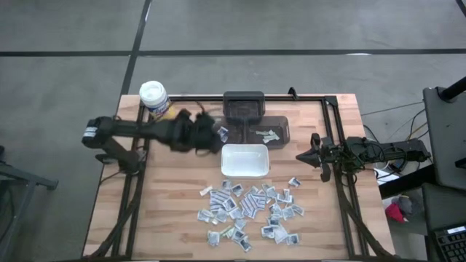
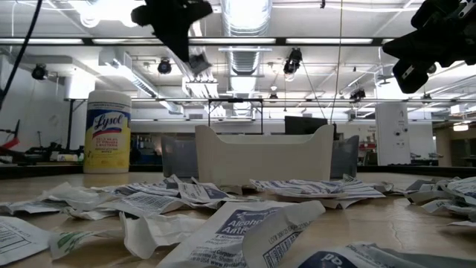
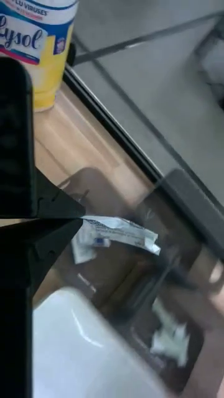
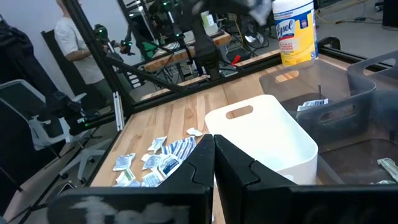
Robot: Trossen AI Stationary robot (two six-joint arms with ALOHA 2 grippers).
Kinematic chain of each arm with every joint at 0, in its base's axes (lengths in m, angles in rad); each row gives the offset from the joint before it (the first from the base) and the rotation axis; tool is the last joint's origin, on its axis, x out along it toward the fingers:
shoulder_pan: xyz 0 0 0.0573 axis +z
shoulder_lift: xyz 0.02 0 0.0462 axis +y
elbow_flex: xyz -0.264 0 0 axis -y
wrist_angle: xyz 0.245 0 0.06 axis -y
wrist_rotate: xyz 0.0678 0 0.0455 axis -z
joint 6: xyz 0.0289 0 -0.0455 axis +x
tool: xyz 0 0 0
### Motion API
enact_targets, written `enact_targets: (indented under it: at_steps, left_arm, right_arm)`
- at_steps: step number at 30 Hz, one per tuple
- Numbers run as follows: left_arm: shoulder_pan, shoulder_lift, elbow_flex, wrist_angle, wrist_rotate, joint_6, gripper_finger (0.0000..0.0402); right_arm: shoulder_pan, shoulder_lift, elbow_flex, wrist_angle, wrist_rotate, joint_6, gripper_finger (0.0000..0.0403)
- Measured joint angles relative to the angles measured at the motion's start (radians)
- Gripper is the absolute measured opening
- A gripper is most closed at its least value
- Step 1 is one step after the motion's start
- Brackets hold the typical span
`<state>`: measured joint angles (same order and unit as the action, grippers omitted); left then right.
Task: Pick & Place First Aid Supplies
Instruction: Put the alcohol pad into the bottom left black bin
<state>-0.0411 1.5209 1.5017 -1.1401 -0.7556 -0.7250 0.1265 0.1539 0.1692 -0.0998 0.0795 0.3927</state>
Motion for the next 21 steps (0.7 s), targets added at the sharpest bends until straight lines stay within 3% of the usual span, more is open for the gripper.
enact_targets:
  at_steps: [9,15,21]
  left_arm:
    - [0.258,-0.001,-0.039,0.303,0.309,0.145,0.0]
    - [0.382,-0.001,-0.112,0.445,0.508,0.135,0.0]
    - [0.441,-0.001,-0.215,0.54,0.632,0.074,0.0]
  right_arm:
    - [0.0,0.0,0.0,0.0,0.0,0.0,0.0008]
    - [0.0,0.0,0.0,0.0,0.0,0.0,0.0008]
    - [0.0,0.0,0.0,0.0,0.0,0.0,0.0008]
